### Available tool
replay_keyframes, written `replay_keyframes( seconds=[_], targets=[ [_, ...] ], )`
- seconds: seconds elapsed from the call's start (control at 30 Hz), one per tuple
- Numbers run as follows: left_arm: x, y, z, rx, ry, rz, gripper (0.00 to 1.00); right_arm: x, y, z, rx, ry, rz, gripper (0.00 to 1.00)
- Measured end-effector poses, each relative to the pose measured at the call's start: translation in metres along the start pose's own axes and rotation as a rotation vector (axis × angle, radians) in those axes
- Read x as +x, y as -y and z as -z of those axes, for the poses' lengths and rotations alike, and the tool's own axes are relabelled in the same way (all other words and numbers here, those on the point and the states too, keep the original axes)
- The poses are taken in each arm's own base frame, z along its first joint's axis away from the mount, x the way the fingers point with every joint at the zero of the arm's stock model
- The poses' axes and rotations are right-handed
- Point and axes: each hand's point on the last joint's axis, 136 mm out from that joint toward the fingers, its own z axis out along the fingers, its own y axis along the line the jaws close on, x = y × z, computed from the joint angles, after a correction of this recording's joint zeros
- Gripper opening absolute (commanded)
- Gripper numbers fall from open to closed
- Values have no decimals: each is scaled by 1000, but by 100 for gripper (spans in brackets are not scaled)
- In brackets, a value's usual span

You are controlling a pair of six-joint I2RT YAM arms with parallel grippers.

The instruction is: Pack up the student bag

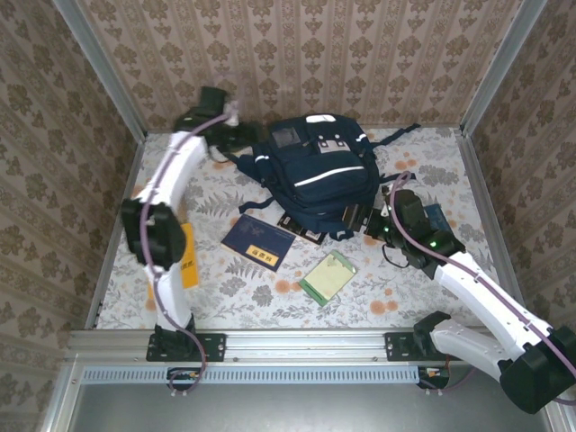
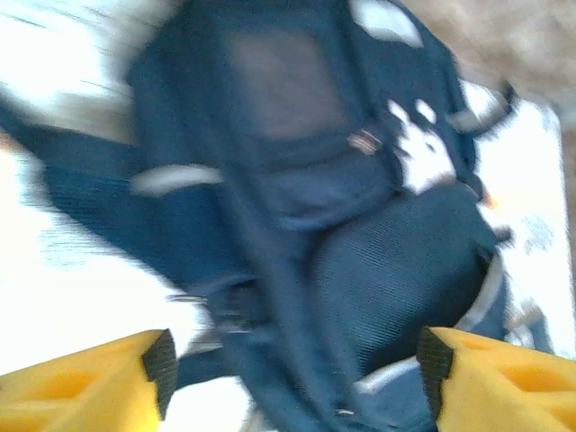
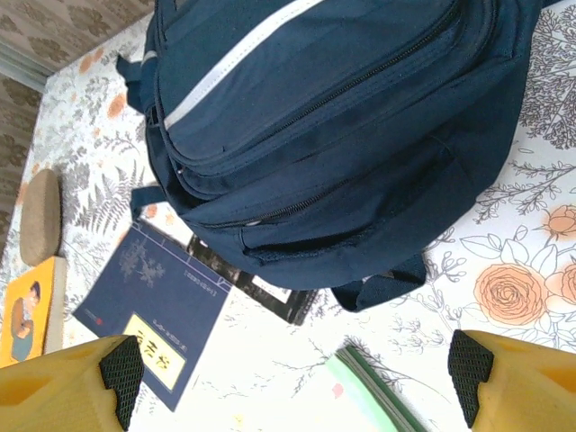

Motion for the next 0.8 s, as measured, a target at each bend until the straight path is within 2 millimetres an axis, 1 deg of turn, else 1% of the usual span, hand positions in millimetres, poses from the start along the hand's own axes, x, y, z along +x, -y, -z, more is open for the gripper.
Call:
replay_keyframes(
  seconds=[0.03, 0.1, 0.13, 0.17, 0.2, 0.23, 0.27, 0.33, 0.4, 0.47, 0.6, 0.7, 0.8],
  targets=[
    [-11, -29, 18, -65, 48, 38, 78, 3, -1, -1, 1, -9, 14, 90],
    [-31, -86, 42, -193, 117, 116, 80, 10, -3, -5, 4, -32, 38, 90],
    [-37, -114, 49, -256, 136, 155, 82, 13, -4, -7, 5, -45, 50, 90],
    [-40, -138, 53, -308, 140, 184, 85, 17, -5, -9, 4, -56, 63, 90],
    [-38, -162, 52, -363, 126, 207, 89, 20, -7, -10, 2, -68, 77, 90],
    [-33, -182, 48, -403, 103, 226, 91, 24, -9, -12, 0, -79, 90, 90],
    [-28, -196, 43, -433, 81, 237, 92, 27, -10, -13, -3, -89, 101, 90],
    [-10, -225, 29, -494, 10, 243, 93, 33, -14, -16, -10, -108, 127, 91],
    [6, -242, 17, -532, -61, 228, 93, 36, -17, -17, -20, -118, 140, 91],
    [17, -254, 7, -559, -120, 198, 94, 37, -20, -17, -39, -117, 145, 91],
    [31, -274, -11, -587, -205, 148, 95, 43, -22, -22, -68, -122, 145, 92],
    [38, -287, -15, -603, -244, 137, 95, 46, -23, -23, -81, -131, 152, 92],
    [40, -296, -13, -629, -267, 124, 95, 45, -25, -24, -93, -126, 162, 92]
  ],
)
